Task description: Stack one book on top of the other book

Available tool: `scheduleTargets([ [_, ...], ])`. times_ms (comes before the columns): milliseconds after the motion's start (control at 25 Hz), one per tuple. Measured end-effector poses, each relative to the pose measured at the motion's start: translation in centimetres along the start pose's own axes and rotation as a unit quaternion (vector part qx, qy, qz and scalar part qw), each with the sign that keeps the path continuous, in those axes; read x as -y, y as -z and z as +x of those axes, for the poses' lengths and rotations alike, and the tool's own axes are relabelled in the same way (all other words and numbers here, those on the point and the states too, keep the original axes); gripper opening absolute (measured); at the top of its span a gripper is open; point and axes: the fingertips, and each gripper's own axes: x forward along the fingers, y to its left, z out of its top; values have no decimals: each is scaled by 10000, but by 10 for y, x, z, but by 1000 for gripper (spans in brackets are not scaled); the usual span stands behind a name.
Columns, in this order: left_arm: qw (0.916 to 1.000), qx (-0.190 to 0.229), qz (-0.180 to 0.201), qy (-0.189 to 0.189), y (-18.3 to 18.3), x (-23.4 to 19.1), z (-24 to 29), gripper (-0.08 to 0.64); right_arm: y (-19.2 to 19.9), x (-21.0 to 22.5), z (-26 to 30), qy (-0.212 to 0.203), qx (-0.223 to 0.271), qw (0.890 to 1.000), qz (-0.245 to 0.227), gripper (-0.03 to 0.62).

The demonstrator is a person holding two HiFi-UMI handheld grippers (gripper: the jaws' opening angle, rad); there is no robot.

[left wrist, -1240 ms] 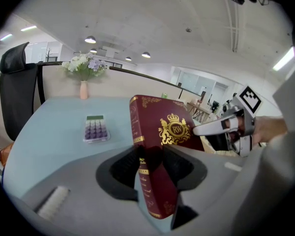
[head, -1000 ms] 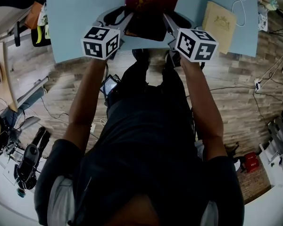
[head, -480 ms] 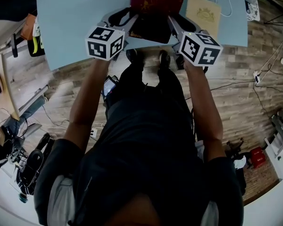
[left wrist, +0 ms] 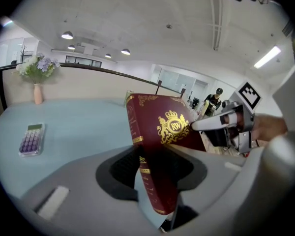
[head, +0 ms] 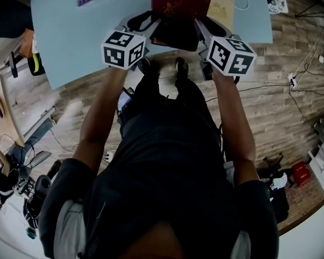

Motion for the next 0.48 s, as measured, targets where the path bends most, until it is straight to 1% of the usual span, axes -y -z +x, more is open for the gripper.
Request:
scheduleTargets([
  [320,9992,-263,-2,306,7,38,49,199,-2,56,-21,237,-16,9996,155,89],
  [480,9984,-403,9,392,12,53,73,199,-3,83,-23,334,-79,9992,212,89],
])
